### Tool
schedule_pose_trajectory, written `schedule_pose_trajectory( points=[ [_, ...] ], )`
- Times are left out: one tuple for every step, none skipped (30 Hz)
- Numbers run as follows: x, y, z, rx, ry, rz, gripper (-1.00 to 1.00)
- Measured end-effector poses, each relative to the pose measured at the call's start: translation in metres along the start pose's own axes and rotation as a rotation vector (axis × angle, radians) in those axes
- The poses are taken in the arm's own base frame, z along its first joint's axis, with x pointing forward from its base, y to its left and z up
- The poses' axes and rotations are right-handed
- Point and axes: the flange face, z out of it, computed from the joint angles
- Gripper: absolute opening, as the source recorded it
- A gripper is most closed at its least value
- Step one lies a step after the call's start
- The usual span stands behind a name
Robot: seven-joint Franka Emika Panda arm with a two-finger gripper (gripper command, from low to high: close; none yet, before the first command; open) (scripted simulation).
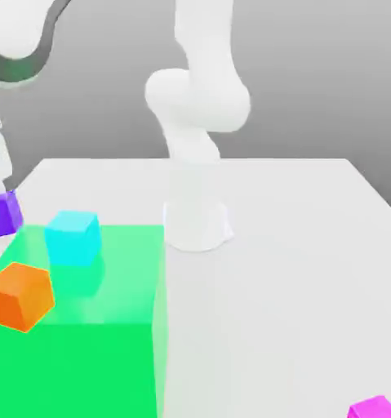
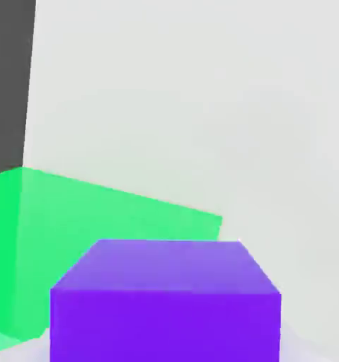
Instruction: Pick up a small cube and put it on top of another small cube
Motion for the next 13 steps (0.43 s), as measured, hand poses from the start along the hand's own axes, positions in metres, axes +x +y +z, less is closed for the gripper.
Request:
schedule_pose_trajectory(
  points=[
    [-0.023,-0.004,-0.009,-0.013,0.029,-0.044,-1.0],
    [-0.047,-0.007,-0.018,-0.024,0.062,-0.085,-1.0],
    [-0.071,-0.009,-0.027,-0.034,0.098,-0.125,-1.0],
    [-0.094,-0.009,-0.036,-0.041,0.137,-0.162,-1.0],
    [-0.117,-0.007,-0.044,-0.045,0.179,-0.196,-1.0],
    [-0.132,-0.005,-0.045,-0.046,0.212,-0.214,-1.0],
    [-0.137,-0.005,-0.038,-0.046,0.229,-0.222,-1.0],
    [-0.138,-0.005,-0.027,-0.046,0.238,-0.226,-1.0],
    [-0.136,-0.004,-0.013,-0.045,0.242,-0.229,-1.0],
    [-0.134,-0.003,0.0,-0.045,0.245,-0.23,1.0],
    [-0.134,-0.003,0.0,-0.045,0.245,-0.23,1.0],
    [-0.134,-0.003,0.0,-0.045,0.245,-0.23,1.0],
    [-0.134,-0.003,0.0,-0.045,0.245,-0.23,1.0]
  ],
)
